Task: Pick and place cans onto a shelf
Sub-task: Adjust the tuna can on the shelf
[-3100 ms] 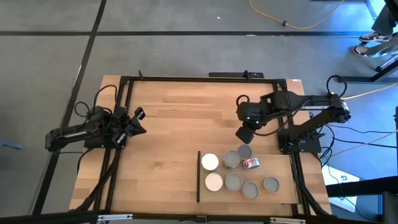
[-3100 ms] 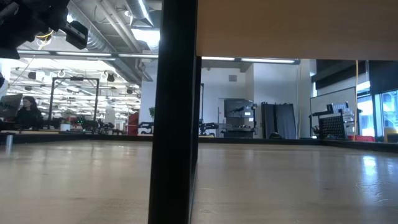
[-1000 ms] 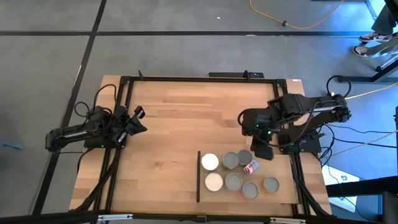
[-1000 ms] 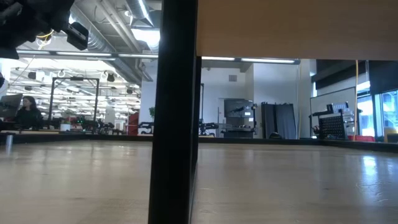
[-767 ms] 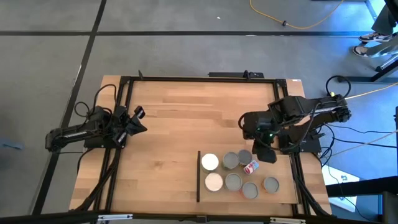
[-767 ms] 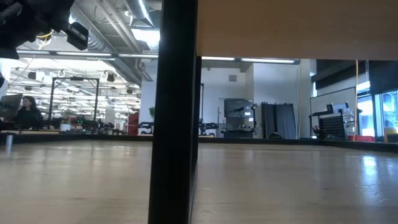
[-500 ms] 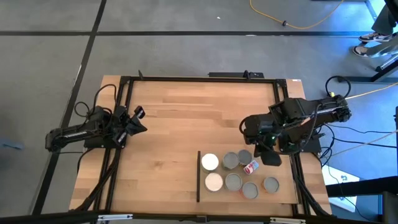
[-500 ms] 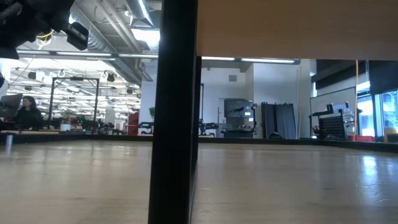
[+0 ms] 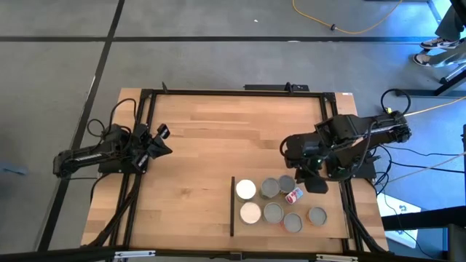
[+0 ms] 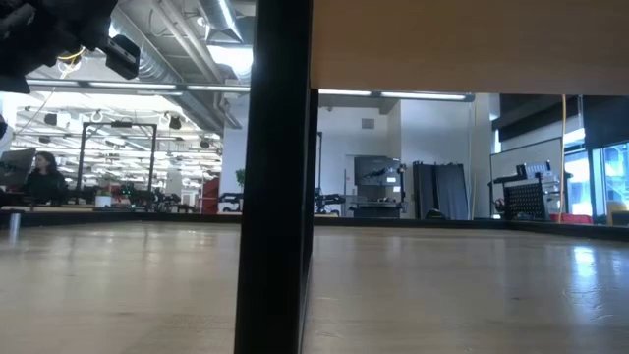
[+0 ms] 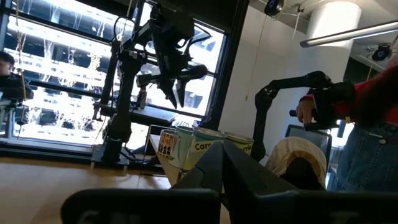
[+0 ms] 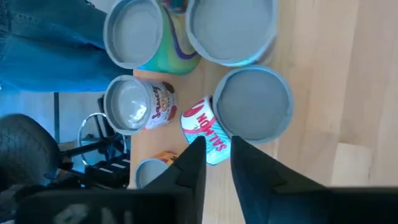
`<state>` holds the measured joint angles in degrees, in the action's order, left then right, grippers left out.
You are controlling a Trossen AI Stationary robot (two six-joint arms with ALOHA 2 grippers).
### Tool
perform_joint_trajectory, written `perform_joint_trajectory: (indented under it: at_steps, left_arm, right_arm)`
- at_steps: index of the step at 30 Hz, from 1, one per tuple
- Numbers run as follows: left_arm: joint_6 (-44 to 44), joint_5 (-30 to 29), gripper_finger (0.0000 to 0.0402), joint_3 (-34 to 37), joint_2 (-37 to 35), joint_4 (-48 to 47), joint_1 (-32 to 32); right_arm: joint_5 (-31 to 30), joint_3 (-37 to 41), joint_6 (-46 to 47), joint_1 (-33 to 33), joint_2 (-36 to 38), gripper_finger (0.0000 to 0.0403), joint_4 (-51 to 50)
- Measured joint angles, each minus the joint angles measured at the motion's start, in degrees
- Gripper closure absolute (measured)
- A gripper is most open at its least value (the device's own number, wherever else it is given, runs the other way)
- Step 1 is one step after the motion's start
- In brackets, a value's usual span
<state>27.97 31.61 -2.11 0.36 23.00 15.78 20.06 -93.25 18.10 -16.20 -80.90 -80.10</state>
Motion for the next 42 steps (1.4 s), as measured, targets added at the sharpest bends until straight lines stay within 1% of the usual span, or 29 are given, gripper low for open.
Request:
perform_joint_trajectory:
  at_steps: [4,7,9,14,18,23,30,32,34,37,42]
  left_arm:
    - [-0.01,0.01,0.0401,0.0,-0.01,0.0,0.0]
    - [-0.02,0.01,0.0401,0.0,0.0,0.0,0.0]
    - [-0.02,0.0,0.0401,0.0,-0.02,0.0,-0.02]
    - [-0.02,-0.01,0.0401,0.0,-0.01,-0.01,-0.01]
    - [-0.02,-0.56,0.0401,0.0,-0.01,0.0,0.01]
    - [-0.04,-0.58,0.0401,0.0,-0.02,0.0,0.0]
    - [-0.04,-0.58,0.0401,0.0,0.0,0.0,0.0]
    - [-0.02,-0.58,0.0401,0.0,0.0,0.0,-0.02]
    - [-0.04,-0.58,0.0401,0.0,0.0,-0.02,0.0]
    - [-0.03,-0.58,0.0401,0.0,0.0,-0.02,-0.01]
    - [-0.04,-0.52,0.0401,0.0,-0.01,-0.02,0.0]
  right_arm:
    - [-0.15,0.0,-3.81,-1.73,-0.04,0.0324,0.72]
    - [-2.14,0.77,-5.19,-3.54,-0.29,0.0324,2.27]
    - [-2.89,1.42,-5.09,-4.18,-0.44,0.0324,3.83]
    - [-2.45,1.7,-4.7,-4.27,-0.42,0.0324,7.66]
    - [-2.45,1.7,-1.08,-4.25,-0.42,0.0324,10.05]
    - [-2.49,1.73,1.19,-4.25,-0.42,0.0324,8.79]
    - [-4.96,1.75,1.04,-4.25,-0.42,0.0324,7.94]
    - [-6.74,1.75,0.97,-4.25,-0.42,0.0324,7.92]
    - [-6.71,1.77,0.91,-4.25,-0.42,0.0324,7.9]
    - [-4.98,1.77,-1.86,-4.82,-0.42,0.0324,7.38]
    - [-5.22,1.77,-9.92,-7.94,-0.42,0.0324,7.21]
